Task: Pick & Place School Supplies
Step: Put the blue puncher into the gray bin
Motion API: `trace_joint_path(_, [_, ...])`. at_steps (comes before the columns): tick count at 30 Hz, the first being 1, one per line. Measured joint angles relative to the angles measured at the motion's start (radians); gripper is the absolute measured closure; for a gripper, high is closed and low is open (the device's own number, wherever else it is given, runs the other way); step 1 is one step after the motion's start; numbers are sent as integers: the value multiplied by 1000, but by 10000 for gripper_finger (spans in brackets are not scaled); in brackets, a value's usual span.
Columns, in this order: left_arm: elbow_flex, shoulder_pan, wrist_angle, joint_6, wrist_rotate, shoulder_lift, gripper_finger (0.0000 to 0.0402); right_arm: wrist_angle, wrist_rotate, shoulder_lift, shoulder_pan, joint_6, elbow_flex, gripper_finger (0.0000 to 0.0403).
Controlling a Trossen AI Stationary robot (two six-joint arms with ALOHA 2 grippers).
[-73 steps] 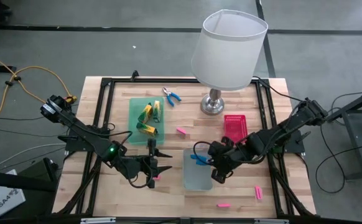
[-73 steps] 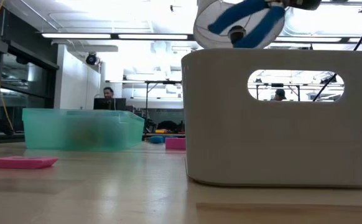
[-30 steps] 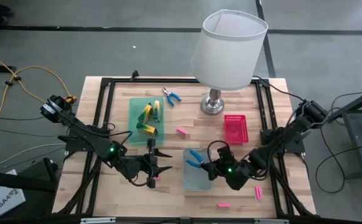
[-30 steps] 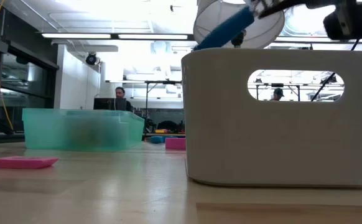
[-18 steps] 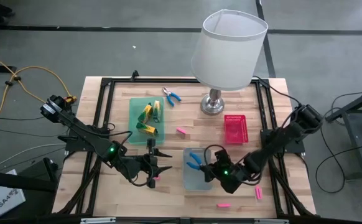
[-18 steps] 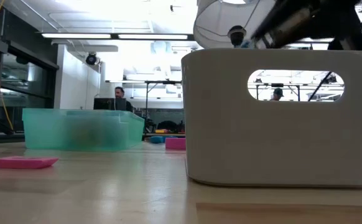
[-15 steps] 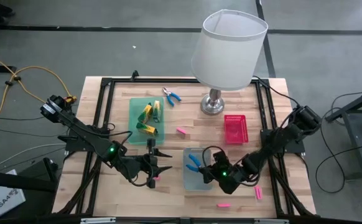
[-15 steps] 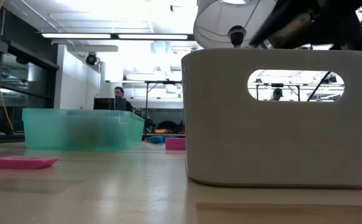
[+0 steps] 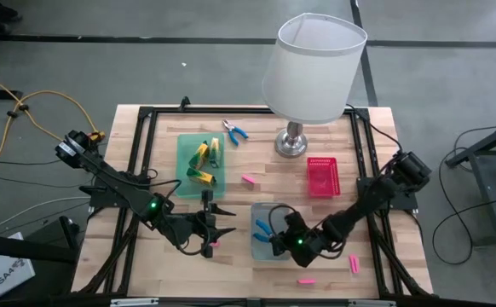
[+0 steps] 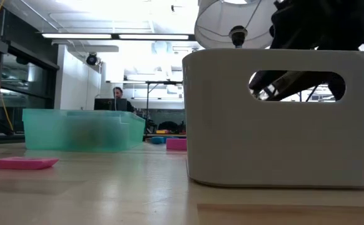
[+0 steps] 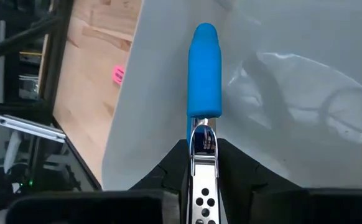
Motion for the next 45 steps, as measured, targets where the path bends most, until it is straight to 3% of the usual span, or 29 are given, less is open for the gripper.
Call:
trace_joint_path(26, [0, 0, -14, 0, 8, 0, 227, 0, -159, 0, -58, -170, 1, 295])
trace_joint_path(45, [0, 0, -16, -12, 8, 0, 227, 4, -340, -28, -134, -387, -1, 253])
